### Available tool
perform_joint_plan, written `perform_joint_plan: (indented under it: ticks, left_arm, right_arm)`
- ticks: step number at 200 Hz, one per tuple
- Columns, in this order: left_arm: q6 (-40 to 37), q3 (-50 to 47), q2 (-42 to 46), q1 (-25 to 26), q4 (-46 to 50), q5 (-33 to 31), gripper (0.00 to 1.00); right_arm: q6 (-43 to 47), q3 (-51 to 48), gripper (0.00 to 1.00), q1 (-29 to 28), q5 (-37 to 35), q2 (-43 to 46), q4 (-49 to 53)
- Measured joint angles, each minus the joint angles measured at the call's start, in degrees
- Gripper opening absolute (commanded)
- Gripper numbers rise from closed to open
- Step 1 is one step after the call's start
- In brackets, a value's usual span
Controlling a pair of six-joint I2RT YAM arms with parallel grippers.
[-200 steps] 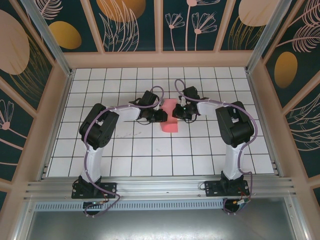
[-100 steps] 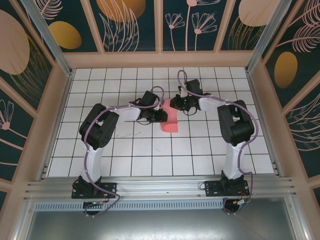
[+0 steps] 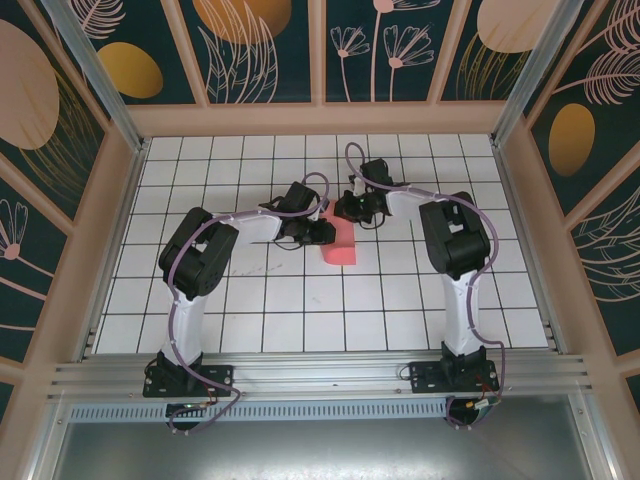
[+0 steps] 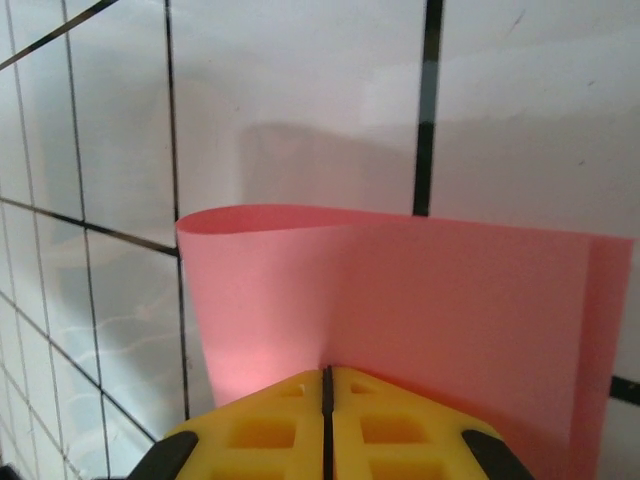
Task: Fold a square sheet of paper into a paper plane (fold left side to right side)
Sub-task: Hold the square sheet of paper at the center of the table, then first fold the square sheet of paper in half at the center of the table.
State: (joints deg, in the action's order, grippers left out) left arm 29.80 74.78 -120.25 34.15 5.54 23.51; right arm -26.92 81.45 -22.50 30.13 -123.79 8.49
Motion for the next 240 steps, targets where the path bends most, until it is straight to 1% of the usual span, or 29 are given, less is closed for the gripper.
perform_joint_plan:
  ticks: [54, 134, 240]
  left_arm:
    - [-1.09, 0.0, 0.09, 0.15, 0.04, -0.17, 0.29]
    - [-2.86, -0.15, 0.55, 0.55, 0.44, -0.66, 0.3]
    - [-4.31, -6.95, 4.68, 1.55, -3.21, -1.7, 0.31]
  right_arm:
    - [0.04, 1.68, 0.08, -0.11, -1.57, -1.16, 2.91]
    - [0.09, 2.21, 0.08, -0.15, -1.99, -1.31, 3.82]
    - [0.07, 2.99, 0.08, -0.44, -2.21, -1.53, 5.2]
